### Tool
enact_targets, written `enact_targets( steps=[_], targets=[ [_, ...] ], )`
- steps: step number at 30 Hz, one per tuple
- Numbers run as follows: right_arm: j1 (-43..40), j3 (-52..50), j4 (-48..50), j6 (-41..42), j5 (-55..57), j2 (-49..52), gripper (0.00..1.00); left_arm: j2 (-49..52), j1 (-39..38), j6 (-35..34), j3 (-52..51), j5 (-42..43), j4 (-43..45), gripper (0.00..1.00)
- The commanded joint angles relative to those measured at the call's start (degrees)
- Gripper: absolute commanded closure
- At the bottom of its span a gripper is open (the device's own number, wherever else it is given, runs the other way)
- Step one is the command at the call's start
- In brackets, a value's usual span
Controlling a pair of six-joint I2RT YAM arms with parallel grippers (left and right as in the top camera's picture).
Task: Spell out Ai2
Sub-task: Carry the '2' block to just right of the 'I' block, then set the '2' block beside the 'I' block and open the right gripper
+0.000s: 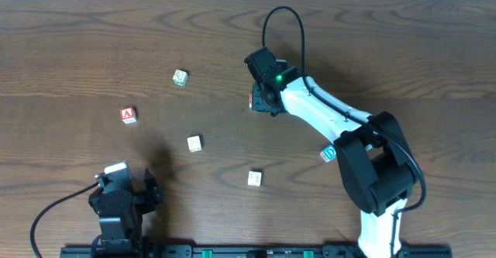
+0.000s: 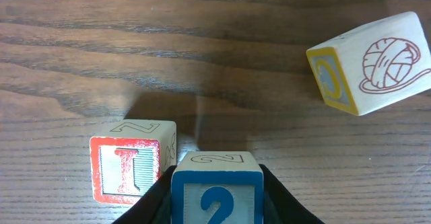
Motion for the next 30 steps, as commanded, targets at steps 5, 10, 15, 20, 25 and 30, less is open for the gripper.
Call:
enact_targets(
  steps=[5,10,15,20,25,30],
  targets=[
    [-0.5,-0.4,0.2,-0.8,0.2,-1.5,0.66,-0.3,0.3,0.8,-0.9,-0.2,-1.0,0.05],
    [-0.5,-0.4,0.1,-0.8,0.2,-1.5,0.65,-0.3,0.3,0.8,-0.9,-0.2,-1.0,0.05],
    [-0.5,-0.4,0.2,-0.9,0.3,-1.5,0.63,-0.3,0.3,0.8,-0.9,-0.2,-1.0,0.05],
    [-1.2,-0.4,1.2,-0.9,0.7,-1.6,0.61,-0.3,0.3,0.8,-0.9,-0.2,-1.0,0.05],
    [-2.4,-0.3,2.2,-0.9,0.9,-1.6,0.59,-0.3,0.3,0.8,-0.9,-0.2,-1.0,0.05],
    [-4.0,-0.2,5.3,-2.5,0.9,-1.6,0.59,-0.3,0.3,0.8,-0.9,-0.2,-1.0,0.05]
  ],
)
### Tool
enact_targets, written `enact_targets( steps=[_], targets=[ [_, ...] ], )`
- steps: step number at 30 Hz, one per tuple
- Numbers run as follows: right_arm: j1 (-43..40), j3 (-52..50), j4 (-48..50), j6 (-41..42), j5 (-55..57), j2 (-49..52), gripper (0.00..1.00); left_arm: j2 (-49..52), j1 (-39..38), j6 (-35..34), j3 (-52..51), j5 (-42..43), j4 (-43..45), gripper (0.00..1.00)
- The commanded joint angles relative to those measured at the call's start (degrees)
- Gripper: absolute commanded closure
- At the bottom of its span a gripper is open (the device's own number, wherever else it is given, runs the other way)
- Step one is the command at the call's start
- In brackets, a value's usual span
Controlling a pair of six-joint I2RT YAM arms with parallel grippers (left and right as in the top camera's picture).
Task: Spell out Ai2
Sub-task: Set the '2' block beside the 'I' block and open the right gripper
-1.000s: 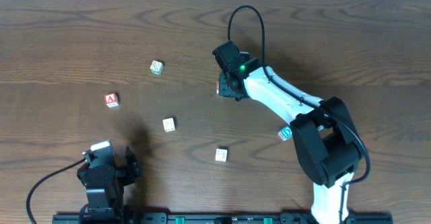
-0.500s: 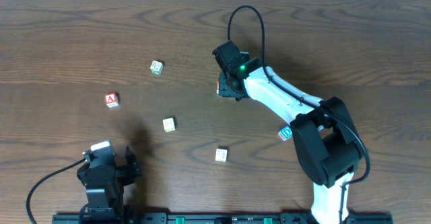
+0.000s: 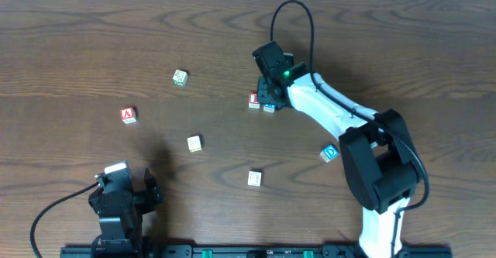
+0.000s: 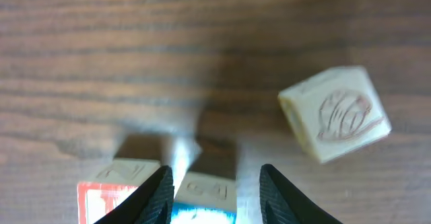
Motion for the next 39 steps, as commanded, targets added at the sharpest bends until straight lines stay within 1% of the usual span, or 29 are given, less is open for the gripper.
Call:
enact_targets(
  steps=[1,4,6,7,8,9,10,11,16,18,23,28,32,39],
  targets=[
    [-1.4,0.0,1.6,-2.3,0.9,-1.6,0.59,-0.3,0.3,0.8,-0.9,-0.2,-1.0,0.05],
    [-2.2,1.4,2.0,-4.0,0.9,-1.9,0.60,-0.3,0.3,0.8,-0.9,-0.2,-1.0,0.05],
    [-2.5,2.1,1.6,-5.3,0.9,-2.4,0.64,-0.3,0.3,0.8,-0.9,-0.2,-1.0,0.05],
    [-2.6,2.4,1.0,-5.4,1.0,-2.8,0.70,-0.3,0.3,0.8,-0.9,-0.2,-1.0,0.05],
    [-2.6,2.6,0.0,-5.4,1.3,-3.4,0.79,-0.3,0.3,0.8,-0.9,-0.2,-1.0,0.05],
    [-2.6,2.7,-1.0,-5.4,1.6,-4.1,0.85,-0.3,0.3,0.8,-0.9,-0.2,-1.0,0.05],
    [-2.6,2.7,-2.4,-5.4,2.2,-5.2,0.96,-0.3,0.3,0.8,-0.9,-0.2,-1.0,0.05],
    [-2.4,2.7,-3.8,-5.3,2.7,-6.2,0.99,-0.3,0.3,0.8,-0.9,-0.2,-1.0,0.05],
    [-1.6,2.7,-11.5,-1.6,3.2,-8.6,0.99,-0.3,0.3,0.8,-0.9,-0.2,-1.0,0.05],
    [-0.8,1.6,-12.9,-1.7,2.5,-8.3,0.99,-0.3,0.3,0.8,-0.9,-0.2,-1.0,0.04],
    [1.2,-2.9,-9.7,-1.4,1.3,-8.1,0.99,-0.3,0.3,0.8,-0.9,-0.2,-1.0,0.05],
    [1.2,-6.2,-6.7,1.9,-0.3,-8.1,0.99,-0.3,0.3,0.8,-0.9,-0.2,-1.0,0.05],
    [1.3,-7.7,-5.8,1.9,-0.7,-8.1,0.99,-0.3,0.3,0.8,-0.9,-0.2,-1.0,0.05],
    [1.4,-12.0,-0.3,2.0,-3.3,-8.1,0.99,-0.3,0.3,0.8,-0.9,-0.2,-1.0,0.05]
  ],
)
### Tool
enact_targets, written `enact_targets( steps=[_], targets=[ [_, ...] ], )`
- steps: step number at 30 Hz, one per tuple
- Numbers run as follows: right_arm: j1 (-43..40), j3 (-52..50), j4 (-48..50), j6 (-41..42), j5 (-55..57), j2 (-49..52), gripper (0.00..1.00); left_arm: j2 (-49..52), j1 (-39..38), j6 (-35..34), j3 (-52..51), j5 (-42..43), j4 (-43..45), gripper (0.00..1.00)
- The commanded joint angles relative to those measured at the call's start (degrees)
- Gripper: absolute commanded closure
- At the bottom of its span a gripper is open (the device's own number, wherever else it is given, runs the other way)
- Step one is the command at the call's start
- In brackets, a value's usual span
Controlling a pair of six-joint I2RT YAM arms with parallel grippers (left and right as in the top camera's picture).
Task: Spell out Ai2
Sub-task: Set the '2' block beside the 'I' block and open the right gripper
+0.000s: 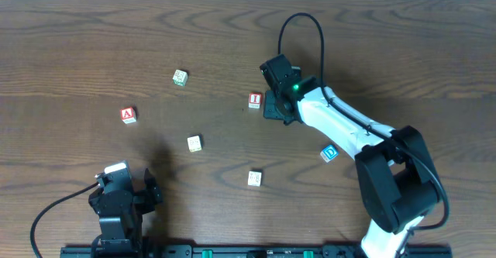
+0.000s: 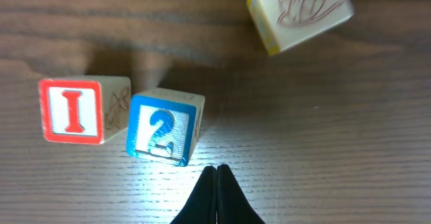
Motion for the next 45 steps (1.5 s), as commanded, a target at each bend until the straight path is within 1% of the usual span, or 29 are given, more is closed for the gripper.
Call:
enact_targets(
  steps=[1,25,45],
  targets=[
    [0.3,-1.2,1.0,1.0,-0.9,0.2,0.99,-0.3,0.3,0.8,-0.9,-0.2,-1.0,0.05],
    [-0.2,-1.5,7.0,0.9,0.1,2.2,0.99,-0.3,0.3,0.8,-0.9,-0.2,-1.0,0.05],
    [-0.8,-1.5,9.8,-0.6,0.5,3.0,0.99,-0.3,0.3,0.8,-0.9,-0.2,-1.0,0.05]
  ],
)
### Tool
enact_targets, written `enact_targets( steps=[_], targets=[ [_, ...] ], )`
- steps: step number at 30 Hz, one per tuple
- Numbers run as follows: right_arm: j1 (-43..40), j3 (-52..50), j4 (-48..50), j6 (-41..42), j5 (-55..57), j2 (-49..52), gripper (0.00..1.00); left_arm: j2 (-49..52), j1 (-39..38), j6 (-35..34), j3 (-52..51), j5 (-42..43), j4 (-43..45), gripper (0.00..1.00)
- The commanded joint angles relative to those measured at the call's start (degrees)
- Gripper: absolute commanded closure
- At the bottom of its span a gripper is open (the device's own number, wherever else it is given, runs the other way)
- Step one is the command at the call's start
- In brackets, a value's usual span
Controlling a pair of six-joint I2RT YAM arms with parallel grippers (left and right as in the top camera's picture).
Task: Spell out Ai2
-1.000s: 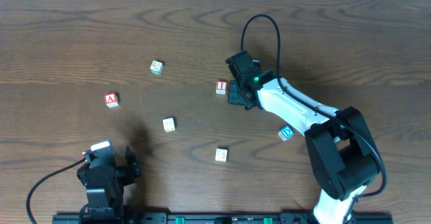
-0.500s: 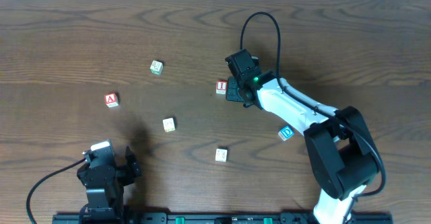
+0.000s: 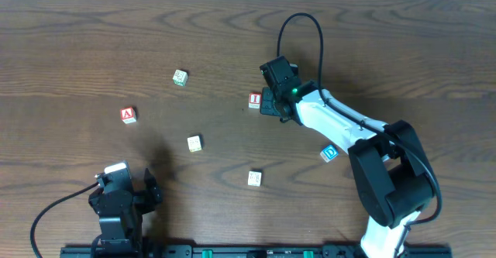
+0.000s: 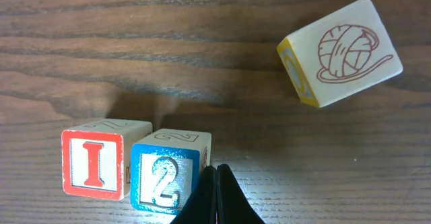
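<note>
In the right wrist view the red I block [image 4: 94, 164] and the blue 2 block [image 4: 167, 175] stand side by side, touching, letters facing up. My right gripper [image 4: 215, 172] is shut with nothing in it, its tips against the right side of the 2 block. Overhead, the I block [image 3: 254, 101] shows just left of the right gripper [image 3: 269, 103], which hides the 2 block. The red A block [image 3: 129, 115] lies far to the left. My left gripper [image 3: 124, 197] rests at the front left edge, away from every block.
A block with a yarn-ball picture [image 4: 340, 52] lies tilted, up and right of the pair. Loose blocks sit on the table [image 3: 403, 49]: one [image 3: 180, 77] at the back left, one [image 3: 194, 143], one [image 3: 254, 179], and a blue one [image 3: 329, 153] by the right arm.
The 2 block was turned askew with a gap to the I block; now it sits square against it. My shut right gripper has moved up to the block's right side.
My right gripper first held the 2 block just right of the I block. Then its jaws stood open around the set-down block. Then it was shut and empty behind the skewed block, and now the block is flush with the I.
</note>
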Motion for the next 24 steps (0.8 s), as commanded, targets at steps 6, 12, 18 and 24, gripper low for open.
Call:
enact_targets(
  steps=[6,12,18,24],
  targets=[
    [-0.6,-0.3,1.2,-0.8,0.8,0.9,0.99,-0.3,0.3,0.8,-0.9,-0.2,-1.0,0.04],
    [-0.7,-0.3,1.2,-0.8,1.1,0.9,0.99,-0.3,0.3,0.8,-0.9,-0.2,-1.0,0.05],
    [-1.7,1.5,-1.4,-1.9,4.6,-0.3,0.99,-0.3,0.3,0.8,-0.9,-0.2,-1.0,0.05],
    [-2.4,5.9,-8.9,-2.6,10.4,-9.3,0.99,-0.3,0.3,0.8,-0.9,-0.2,-1.0,0.05]
  ],
)
